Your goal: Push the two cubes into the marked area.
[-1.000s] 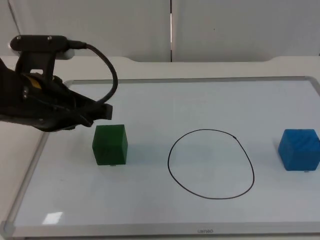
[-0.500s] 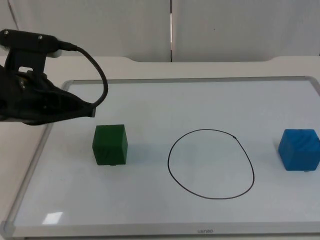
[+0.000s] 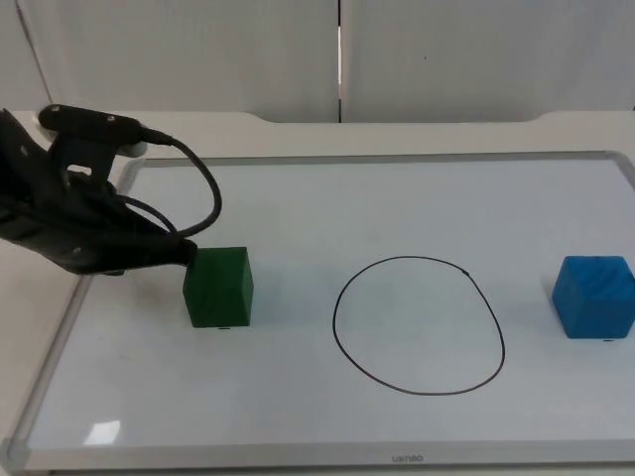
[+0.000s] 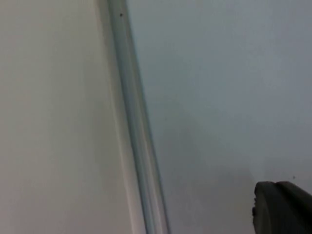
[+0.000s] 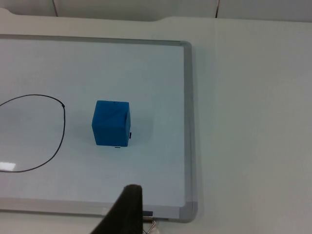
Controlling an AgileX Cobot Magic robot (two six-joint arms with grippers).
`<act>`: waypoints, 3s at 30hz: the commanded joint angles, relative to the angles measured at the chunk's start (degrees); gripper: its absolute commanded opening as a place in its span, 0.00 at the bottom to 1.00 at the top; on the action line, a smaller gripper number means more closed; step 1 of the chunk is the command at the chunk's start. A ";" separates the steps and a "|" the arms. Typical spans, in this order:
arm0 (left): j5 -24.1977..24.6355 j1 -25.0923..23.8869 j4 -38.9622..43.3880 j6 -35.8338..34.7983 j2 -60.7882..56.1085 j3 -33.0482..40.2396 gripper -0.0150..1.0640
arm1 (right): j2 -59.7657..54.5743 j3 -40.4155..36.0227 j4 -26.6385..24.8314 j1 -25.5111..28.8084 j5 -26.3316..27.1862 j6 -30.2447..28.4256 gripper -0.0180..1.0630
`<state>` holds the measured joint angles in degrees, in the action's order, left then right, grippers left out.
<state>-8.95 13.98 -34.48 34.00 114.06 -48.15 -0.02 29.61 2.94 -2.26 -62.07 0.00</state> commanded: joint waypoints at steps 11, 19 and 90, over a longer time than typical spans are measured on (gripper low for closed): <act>6.91 -0.18 0.87 -0.47 1.92 -2.56 0.01 | 0.02 -0.10 -0.34 -0.22 0.37 0.00 0.99; 8.95 -0.08 0.74 -0.47 1.92 -2.56 0.01 | 0.02 -0.10 -0.34 -0.22 0.37 0.00 0.99; 10.18 7.05 -3.17 -6.05 1.92 -2.45 0.01 | 0.02 -0.10 -0.34 -0.22 0.37 0.00 0.99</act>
<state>-0.34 20.48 -36.17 28.49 115.85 -50.86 -0.02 29.61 2.94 -2.26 -62.07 0.00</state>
